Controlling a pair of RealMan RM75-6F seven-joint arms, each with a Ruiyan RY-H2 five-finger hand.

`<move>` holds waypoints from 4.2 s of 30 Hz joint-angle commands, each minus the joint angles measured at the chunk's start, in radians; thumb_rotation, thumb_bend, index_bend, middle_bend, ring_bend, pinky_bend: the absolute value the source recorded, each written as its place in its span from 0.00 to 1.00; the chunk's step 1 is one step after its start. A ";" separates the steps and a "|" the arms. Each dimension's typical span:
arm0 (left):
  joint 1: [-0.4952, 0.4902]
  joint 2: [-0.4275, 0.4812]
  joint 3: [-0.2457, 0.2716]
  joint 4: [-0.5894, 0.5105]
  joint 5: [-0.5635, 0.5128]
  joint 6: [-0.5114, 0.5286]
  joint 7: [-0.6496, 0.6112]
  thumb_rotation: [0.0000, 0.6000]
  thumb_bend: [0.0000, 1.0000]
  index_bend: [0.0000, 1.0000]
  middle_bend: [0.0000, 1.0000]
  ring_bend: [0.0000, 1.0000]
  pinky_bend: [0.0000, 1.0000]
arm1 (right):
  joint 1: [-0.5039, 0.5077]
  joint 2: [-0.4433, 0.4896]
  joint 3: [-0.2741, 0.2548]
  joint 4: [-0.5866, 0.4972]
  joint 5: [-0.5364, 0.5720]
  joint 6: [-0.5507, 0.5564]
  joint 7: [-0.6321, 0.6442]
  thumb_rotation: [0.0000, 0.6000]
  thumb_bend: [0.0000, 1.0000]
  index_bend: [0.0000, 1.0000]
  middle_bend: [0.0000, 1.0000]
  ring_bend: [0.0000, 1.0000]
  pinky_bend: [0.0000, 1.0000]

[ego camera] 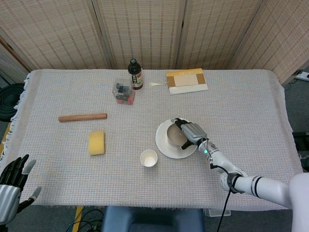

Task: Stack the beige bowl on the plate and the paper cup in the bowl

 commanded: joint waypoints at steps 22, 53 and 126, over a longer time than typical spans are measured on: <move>0.005 -0.008 0.001 0.002 0.007 0.004 0.016 1.00 0.31 0.12 0.01 0.01 0.15 | -0.029 0.261 0.010 -0.286 -0.076 -0.027 0.077 1.00 0.16 0.00 0.00 0.00 0.00; 0.024 0.023 0.000 0.001 0.032 0.072 -0.054 1.00 0.31 0.12 0.01 0.01 0.15 | 0.246 0.170 -0.078 -0.403 0.136 -0.037 -0.057 1.00 0.15 0.00 0.00 0.00 0.00; 0.039 0.022 -0.010 -0.001 0.040 0.079 -0.042 1.00 0.31 0.12 0.01 0.01 0.15 | 0.235 0.358 -0.075 -0.517 0.305 0.269 -0.217 1.00 0.31 0.41 0.02 0.00 0.00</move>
